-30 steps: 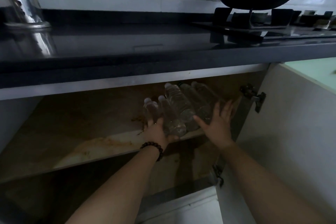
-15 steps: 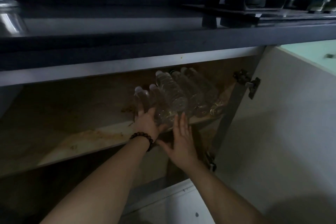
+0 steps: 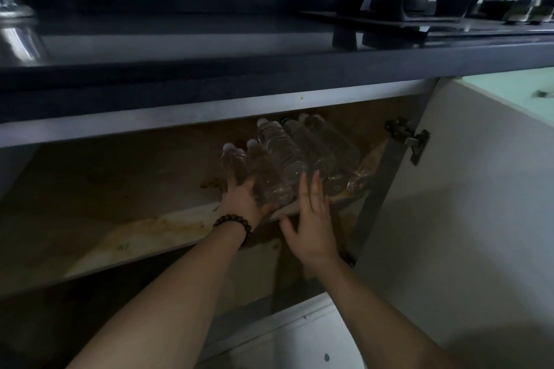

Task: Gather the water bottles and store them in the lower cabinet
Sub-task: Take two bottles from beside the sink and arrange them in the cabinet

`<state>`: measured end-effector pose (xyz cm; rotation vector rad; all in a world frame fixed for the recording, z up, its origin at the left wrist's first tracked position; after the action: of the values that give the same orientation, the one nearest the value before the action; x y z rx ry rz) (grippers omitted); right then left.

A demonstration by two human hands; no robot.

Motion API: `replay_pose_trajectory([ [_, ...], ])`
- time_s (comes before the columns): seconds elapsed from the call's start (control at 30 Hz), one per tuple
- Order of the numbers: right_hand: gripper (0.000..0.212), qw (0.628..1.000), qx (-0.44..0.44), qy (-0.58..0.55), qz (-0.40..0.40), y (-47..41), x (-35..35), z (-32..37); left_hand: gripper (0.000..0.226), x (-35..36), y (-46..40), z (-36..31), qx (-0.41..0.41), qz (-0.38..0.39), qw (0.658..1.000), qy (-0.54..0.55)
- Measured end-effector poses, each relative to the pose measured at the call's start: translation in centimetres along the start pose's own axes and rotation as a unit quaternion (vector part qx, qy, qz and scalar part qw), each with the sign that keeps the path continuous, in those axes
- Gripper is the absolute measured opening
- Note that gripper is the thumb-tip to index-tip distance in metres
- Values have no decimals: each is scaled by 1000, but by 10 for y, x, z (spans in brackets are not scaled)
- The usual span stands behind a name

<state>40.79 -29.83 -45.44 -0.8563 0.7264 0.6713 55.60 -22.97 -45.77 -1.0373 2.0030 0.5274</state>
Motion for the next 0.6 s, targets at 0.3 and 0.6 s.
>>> replay_pose_trajectory([
  [0.3,94,988,136,-67,-38,4,-4,-47,88,6,-6,7,-16,13,1000,-1],
  [0.6,94,981,149,-117,48,-8,10,-69,86,3,-2,4,-12,2,1000,11],
])
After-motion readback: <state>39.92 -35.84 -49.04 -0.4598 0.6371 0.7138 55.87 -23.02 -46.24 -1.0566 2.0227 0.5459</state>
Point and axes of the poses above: each hand's wrist, its own y-axis away from the middle knuckle, its own x-axis out of the palm, z = x × y, the point moved 8 cm from there along -y, towards the middle knuckle, and after that the axes turned 9 degrees about -x, right-handed, at the moved point
